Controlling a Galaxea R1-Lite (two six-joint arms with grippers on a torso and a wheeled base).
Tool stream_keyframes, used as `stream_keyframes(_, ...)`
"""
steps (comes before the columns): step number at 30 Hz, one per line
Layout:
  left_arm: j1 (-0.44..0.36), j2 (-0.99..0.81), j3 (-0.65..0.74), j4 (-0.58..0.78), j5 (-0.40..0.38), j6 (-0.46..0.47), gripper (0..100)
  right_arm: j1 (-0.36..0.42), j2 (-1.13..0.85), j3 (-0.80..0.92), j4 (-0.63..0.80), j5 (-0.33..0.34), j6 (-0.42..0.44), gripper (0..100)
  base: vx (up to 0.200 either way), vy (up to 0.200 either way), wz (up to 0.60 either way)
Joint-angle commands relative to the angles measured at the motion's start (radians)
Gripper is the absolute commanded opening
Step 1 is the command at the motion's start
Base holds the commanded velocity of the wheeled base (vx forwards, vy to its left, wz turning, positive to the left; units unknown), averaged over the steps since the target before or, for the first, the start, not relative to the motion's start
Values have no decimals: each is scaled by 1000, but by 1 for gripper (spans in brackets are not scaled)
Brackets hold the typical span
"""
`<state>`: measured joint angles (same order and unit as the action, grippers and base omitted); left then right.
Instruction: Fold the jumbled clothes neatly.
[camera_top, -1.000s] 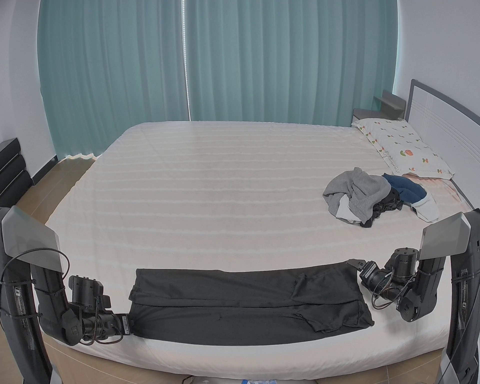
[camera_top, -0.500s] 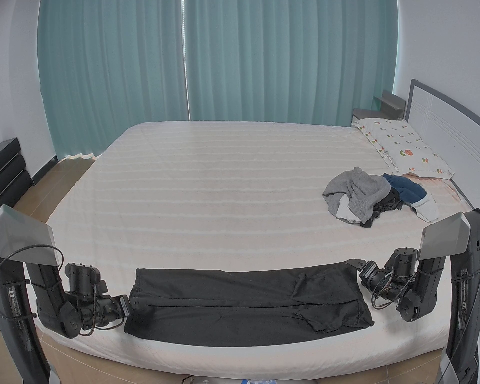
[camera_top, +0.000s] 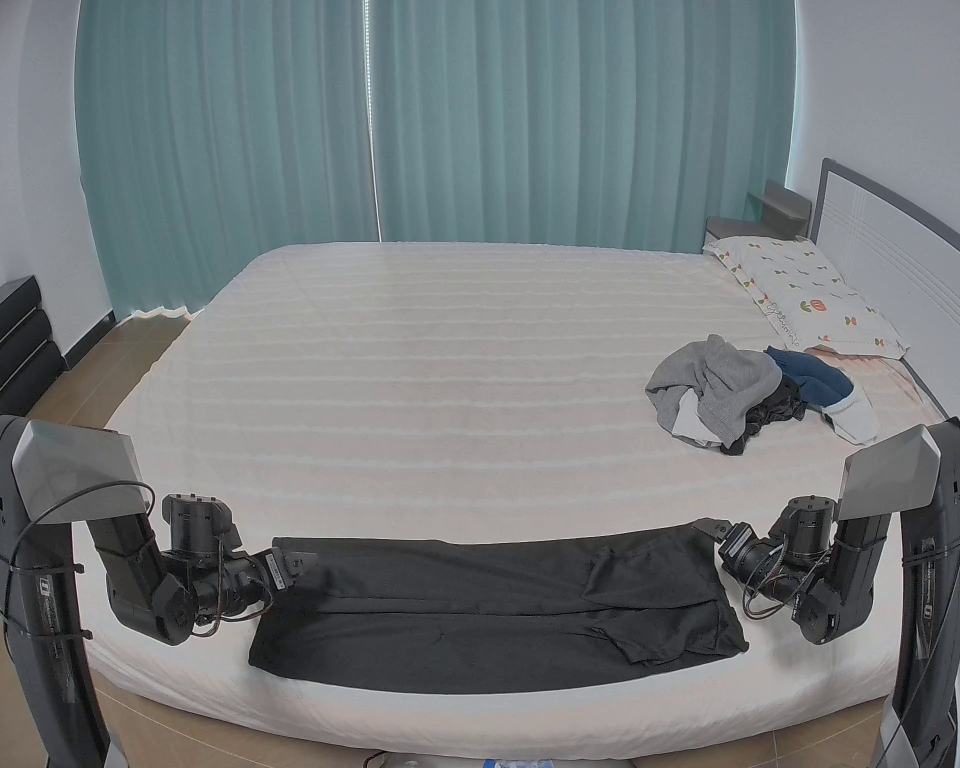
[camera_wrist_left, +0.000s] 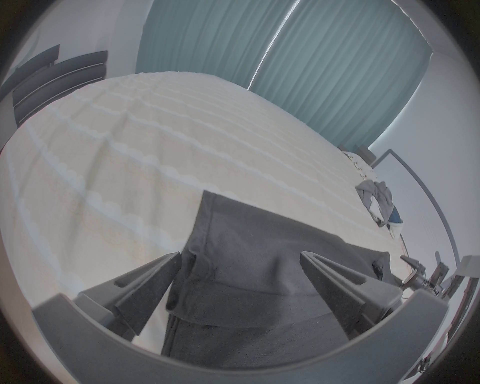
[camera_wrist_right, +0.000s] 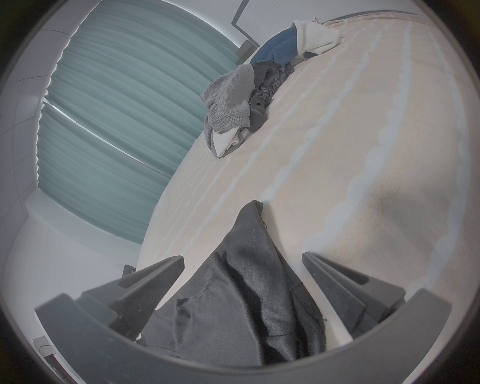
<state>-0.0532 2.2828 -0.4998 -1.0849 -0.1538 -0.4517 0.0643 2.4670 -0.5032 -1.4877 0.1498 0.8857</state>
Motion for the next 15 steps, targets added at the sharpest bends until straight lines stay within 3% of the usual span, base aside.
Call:
stream_keyframes(1, -13, 70, 4, -10, 5, 15, 100, 2, 3, 0, 0, 1, -1, 100, 0, 0, 0)
stream_keyframes(15, -33, 73, 66, -32, 16, 87, 100, 2, 4, -1, 0, -1, -1, 100, 0, 0, 0)
